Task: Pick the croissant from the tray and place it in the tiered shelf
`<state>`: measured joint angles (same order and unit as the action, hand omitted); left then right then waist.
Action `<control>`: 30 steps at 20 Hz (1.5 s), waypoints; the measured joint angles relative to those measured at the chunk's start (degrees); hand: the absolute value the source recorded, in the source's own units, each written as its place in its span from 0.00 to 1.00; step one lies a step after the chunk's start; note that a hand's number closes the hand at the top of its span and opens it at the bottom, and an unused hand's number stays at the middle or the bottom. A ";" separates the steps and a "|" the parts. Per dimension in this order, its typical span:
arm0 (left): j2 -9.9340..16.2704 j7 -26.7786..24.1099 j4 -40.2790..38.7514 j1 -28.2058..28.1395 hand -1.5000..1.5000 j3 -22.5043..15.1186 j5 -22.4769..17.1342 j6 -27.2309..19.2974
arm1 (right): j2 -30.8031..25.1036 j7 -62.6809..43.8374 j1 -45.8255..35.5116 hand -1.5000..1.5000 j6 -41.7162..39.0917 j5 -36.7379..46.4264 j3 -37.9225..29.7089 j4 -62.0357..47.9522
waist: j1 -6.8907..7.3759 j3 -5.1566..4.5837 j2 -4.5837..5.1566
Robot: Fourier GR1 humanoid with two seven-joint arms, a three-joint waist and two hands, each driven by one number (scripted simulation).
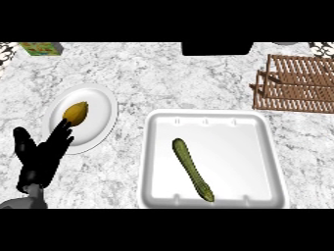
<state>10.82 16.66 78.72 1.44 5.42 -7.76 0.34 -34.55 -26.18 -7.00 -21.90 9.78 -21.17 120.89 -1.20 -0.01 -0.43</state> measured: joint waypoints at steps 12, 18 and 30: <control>-0.54 -1.33 -1.25 0.68 0.50 -0.36 0.77 1.12 | -15.50 -9.37 -21.07 1.00 -3.64 -10.23 -9.39 -20.44 | 1.86 0.02 0.45; -0.63 -1.56 -2.23 1.78 0.50 0.00 1.09 1.18 | -20.37 -2.71 -29.81 1.00 -3.33 -7.15 -6.13 -35.72 | 2.31 0.07 0.57; -1.17 0.32 -2.33 2.69 0.50 -0.23 1.55 1.14 | -21.82 16.62 -39.14 1.00 -2.04 3.62 3.54 -59.57 | 2.45 0.01 0.74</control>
<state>9.65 16.98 76.39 4.13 5.19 -6.21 1.48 -56.37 -9.56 -46.14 -23.94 13.41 -17.63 61.33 1.26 0.00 0.31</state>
